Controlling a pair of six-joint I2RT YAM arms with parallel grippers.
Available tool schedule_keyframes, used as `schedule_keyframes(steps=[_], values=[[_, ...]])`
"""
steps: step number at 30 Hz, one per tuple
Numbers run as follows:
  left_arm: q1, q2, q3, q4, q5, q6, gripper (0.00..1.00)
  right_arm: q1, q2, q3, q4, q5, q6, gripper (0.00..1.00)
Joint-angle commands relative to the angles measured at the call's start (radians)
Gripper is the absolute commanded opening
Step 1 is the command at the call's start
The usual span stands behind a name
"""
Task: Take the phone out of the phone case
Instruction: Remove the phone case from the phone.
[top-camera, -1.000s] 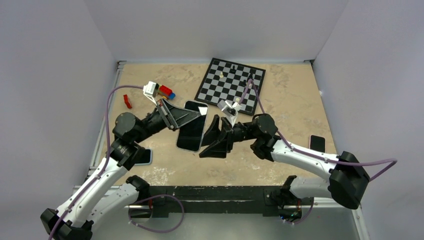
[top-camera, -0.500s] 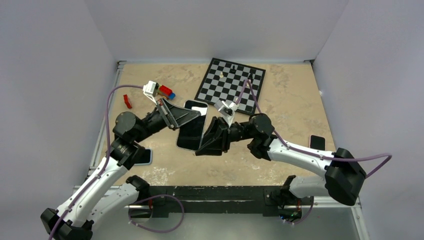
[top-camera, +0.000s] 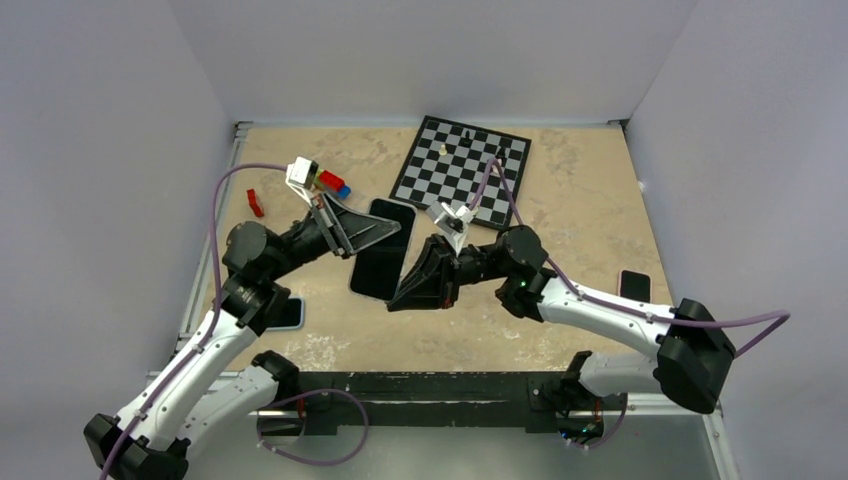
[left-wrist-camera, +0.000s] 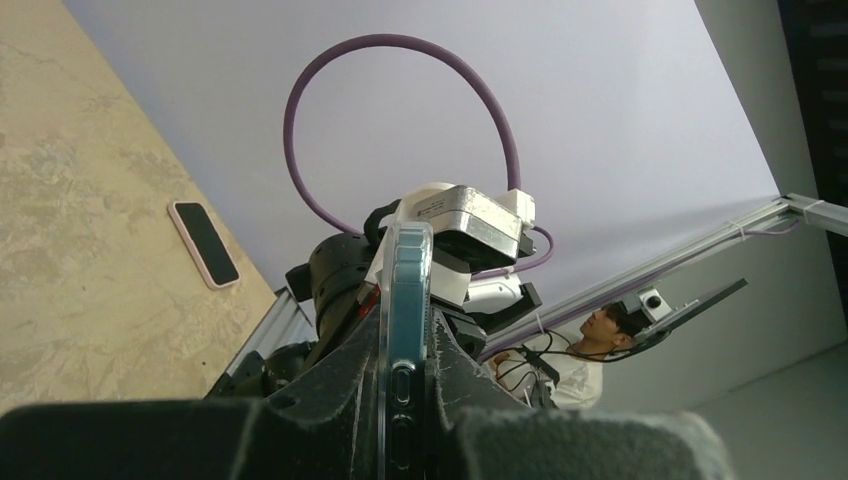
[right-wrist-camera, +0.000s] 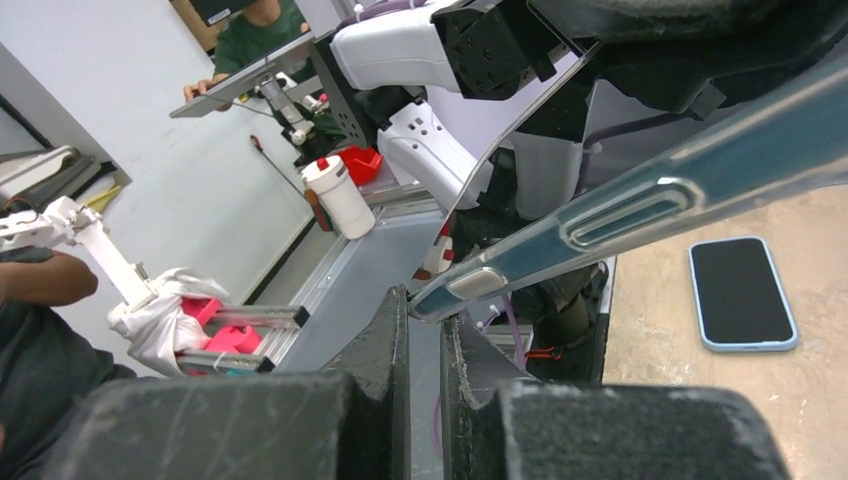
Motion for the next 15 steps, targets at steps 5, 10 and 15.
schedule_keyframes(steps=[5,10,15], values=[[-0.012,-0.029,0.071,0.161,0.145,-0.167,0.00,-0.022,0.133,0.101,-0.152,0.174,-0.113,0.00],[-0.012,-0.041,0.089,0.169,0.154,-0.194,0.00,-0.038,0.187,0.081,-0.139,0.214,-0.129,0.00],[-0.011,-0.043,0.078,0.169,0.151,-0.222,0.00,-0.038,0.151,0.069,-0.246,0.334,-0.273,0.00]])
